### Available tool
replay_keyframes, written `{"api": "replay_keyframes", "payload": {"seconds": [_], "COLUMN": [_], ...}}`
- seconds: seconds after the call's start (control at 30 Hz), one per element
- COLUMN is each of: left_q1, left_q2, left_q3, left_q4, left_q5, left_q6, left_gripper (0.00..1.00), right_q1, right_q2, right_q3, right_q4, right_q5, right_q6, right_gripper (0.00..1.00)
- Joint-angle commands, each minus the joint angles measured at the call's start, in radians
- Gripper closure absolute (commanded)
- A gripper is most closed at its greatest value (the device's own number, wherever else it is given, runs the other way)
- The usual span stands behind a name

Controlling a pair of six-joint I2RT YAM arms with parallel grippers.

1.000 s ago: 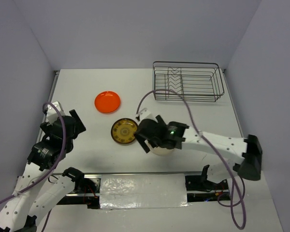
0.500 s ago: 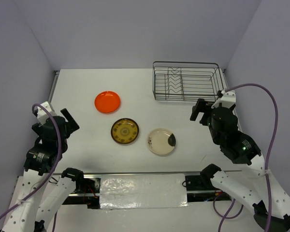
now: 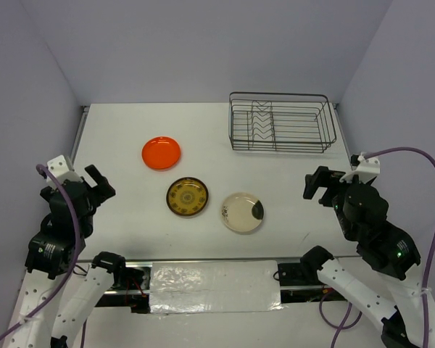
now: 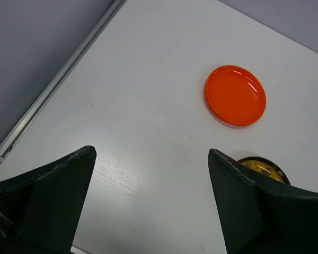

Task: Unload the plates from the dish rack

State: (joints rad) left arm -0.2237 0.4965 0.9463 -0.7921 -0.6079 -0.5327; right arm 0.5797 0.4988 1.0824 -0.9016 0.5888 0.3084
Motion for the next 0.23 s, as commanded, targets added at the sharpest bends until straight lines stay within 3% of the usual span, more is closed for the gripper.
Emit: {"api": "replay_keyframes", "payload": {"seconds": [0.0,0.2], "left_q1": [0.006,0.006], "left_q2": [-0.012,-0.021], "left_q3": [-0.012,-0.024], "left_q4": [0.02,0.03], "left_q5": [-0.006,-0.004], "left_q6": [0.017,0.02], "left_gripper": [0.0,0.0], "right_q1": [0.002,0.0], "right_q2": [0.009,0.017], "right_q3": [0.025,0.025], "right_q4": [-0.013,-0.03], "right_q5": [-0.024,-0.024], "right_q6": [-0.011,0.0], "right_gripper": [0.0,0.0]}}
